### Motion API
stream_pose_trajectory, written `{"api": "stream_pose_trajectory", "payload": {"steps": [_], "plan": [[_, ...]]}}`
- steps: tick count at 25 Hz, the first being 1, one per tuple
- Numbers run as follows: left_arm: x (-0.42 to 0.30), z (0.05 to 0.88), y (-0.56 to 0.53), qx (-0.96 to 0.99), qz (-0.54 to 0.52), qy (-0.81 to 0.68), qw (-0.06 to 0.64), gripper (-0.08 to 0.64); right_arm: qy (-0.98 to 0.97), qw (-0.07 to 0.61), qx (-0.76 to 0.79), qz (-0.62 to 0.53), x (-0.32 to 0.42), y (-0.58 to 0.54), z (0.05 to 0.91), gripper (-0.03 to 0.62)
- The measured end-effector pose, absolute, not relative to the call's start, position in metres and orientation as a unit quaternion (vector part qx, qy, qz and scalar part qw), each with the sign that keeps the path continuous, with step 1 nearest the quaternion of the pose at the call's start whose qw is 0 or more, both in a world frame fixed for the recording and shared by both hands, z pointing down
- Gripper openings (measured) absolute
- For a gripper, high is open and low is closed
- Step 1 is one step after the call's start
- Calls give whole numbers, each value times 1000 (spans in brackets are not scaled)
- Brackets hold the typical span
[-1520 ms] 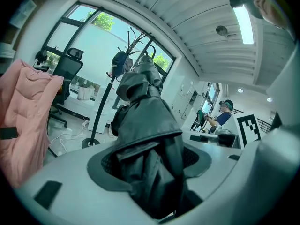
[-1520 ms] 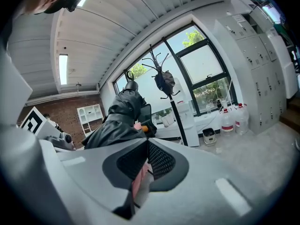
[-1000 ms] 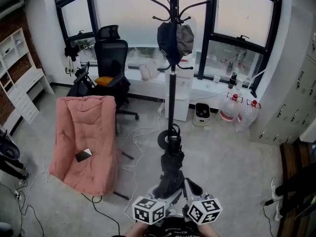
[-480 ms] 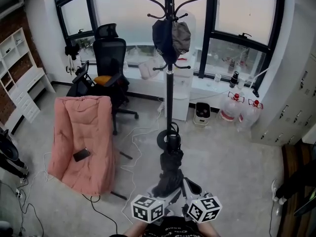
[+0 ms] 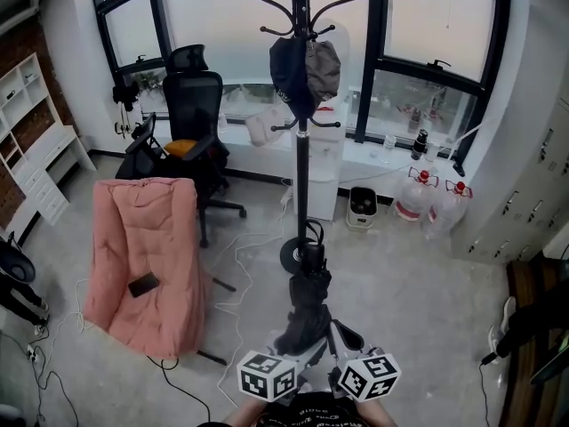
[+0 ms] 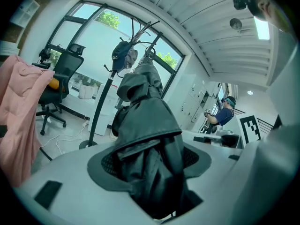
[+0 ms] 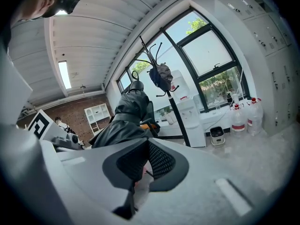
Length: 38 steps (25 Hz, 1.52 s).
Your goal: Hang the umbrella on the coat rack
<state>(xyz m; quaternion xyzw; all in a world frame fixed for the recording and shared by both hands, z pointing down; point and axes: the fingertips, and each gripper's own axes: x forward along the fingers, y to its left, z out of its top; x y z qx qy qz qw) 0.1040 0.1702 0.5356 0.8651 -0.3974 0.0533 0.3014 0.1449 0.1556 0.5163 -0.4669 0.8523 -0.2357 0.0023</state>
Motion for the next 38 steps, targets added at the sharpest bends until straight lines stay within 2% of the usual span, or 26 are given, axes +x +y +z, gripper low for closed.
{"api": "stream_pose_trajectory", "payload": {"steps": [20,38], "plan": [[79,532,60,871,49,-385,301,285,850,17,-473,-233,120,47,512,5],[24,535,-42,866,52,-380,320,285,845,17,-474,-246,65,-54,514,5]]}}
